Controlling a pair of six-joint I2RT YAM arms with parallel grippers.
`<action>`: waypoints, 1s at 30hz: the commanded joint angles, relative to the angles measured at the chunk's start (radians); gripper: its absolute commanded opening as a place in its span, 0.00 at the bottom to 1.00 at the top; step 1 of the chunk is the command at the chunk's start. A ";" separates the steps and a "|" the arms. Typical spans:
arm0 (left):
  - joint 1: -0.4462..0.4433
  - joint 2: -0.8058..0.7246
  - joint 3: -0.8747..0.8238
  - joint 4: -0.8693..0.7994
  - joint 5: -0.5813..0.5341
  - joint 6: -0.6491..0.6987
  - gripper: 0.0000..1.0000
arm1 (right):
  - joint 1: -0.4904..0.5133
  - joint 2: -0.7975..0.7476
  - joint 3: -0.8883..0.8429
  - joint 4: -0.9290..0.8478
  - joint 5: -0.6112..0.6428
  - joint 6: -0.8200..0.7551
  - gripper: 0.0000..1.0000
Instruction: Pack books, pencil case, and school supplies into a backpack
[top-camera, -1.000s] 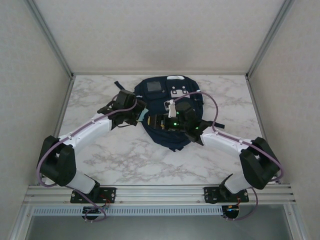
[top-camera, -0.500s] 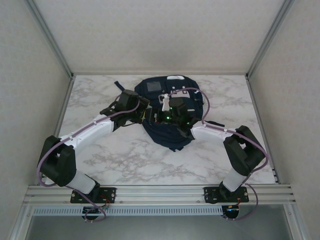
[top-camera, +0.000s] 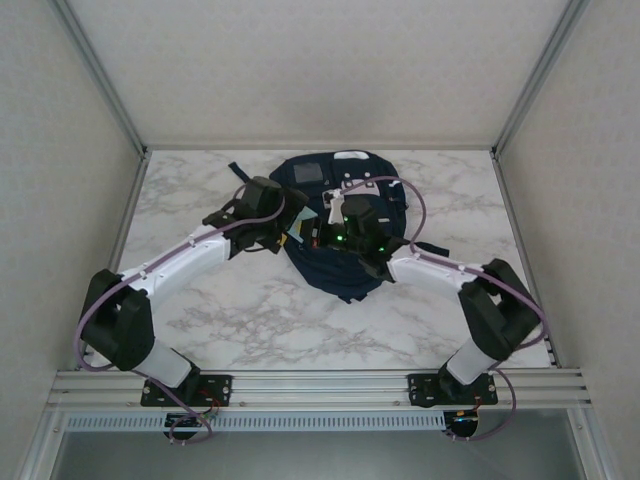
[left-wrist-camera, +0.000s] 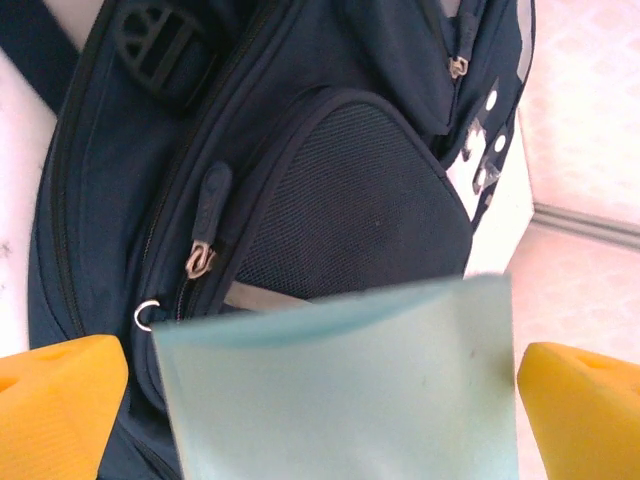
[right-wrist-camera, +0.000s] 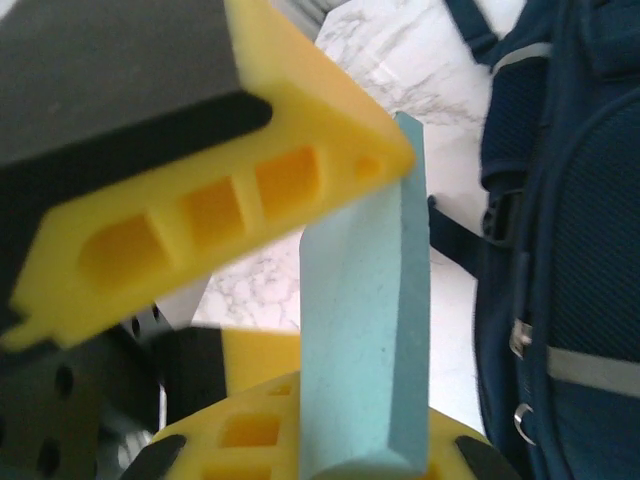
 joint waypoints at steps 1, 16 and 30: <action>0.000 0.026 0.122 -0.125 -0.078 0.258 1.00 | -0.026 -0.120 -0.049 -0.153 0.101 -0.056 0.00; -0.163 0.224 0.386 -0.302 -0.164 1.064 0.89 | -0.383 -0.588 -0.166 -0.778 0.313 -0.126 0.00; -0.339 0.503 0.608 -0.438 -0.177 1.389 0.78 | -0.478 -0.719 -0.183 -0.873 0.325 -0.134 0.00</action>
